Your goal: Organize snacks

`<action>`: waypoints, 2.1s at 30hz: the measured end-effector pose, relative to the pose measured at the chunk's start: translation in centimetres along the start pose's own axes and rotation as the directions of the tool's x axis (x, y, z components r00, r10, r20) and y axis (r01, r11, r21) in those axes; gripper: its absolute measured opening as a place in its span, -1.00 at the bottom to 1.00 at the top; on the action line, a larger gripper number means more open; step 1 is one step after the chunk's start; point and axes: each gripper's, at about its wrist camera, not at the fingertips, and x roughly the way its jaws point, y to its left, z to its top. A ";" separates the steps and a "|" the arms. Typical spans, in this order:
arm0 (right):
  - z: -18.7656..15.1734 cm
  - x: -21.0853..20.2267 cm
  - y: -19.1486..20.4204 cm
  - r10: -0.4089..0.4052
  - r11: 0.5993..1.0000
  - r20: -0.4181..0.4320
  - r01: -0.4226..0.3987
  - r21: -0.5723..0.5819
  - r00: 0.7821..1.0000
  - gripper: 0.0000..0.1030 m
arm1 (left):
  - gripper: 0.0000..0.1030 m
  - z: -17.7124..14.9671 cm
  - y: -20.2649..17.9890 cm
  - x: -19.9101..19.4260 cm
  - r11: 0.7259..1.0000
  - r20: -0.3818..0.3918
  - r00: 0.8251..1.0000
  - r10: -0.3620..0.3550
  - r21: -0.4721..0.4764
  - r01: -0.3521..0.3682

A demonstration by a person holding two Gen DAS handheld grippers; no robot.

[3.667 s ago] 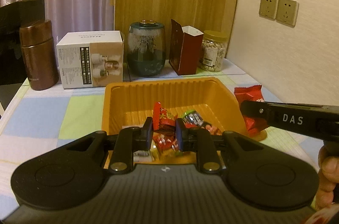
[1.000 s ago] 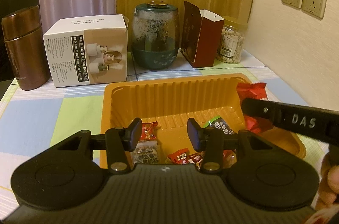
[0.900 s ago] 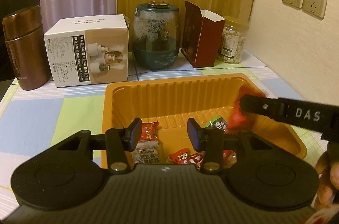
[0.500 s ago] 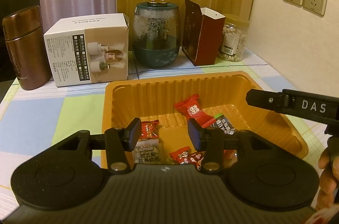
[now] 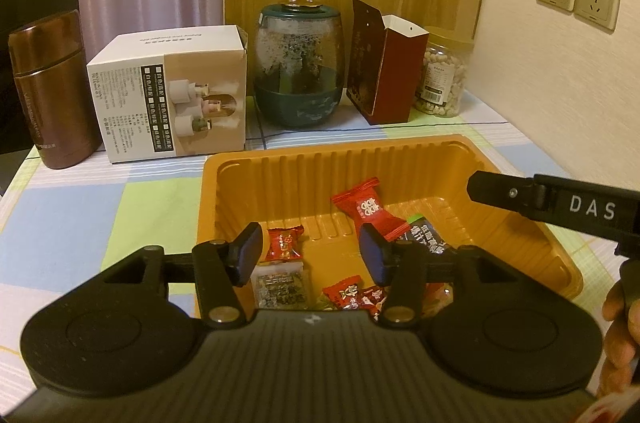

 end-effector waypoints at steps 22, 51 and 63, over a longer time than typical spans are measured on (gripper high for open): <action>-1.6 -5.0 0.6 -0.027 0.999 -0.001 0.027 -0.032 1.000 0.51 | 0.94 -1.7 -0.4 -6.7 0.998 0.028 0.999 0.046 -0.051 -0.045; -4.8 -29.1 3.8 -0.083 0.990 -0.049 0.076 -0.119 0.995 0.74 | 0.99 -6.7 -6.8 -30.5 0.996 0.062 0.996 0.067 -0.070 -0.062; -5.3 -35.9 5.4 -0.077 0.985 -0.052 0.068 -0.162 0.996 0.74 | 0.99 -9.1 -8.6 -36.8 0.994 0.062 0.996 0.062 -0.099 -0.056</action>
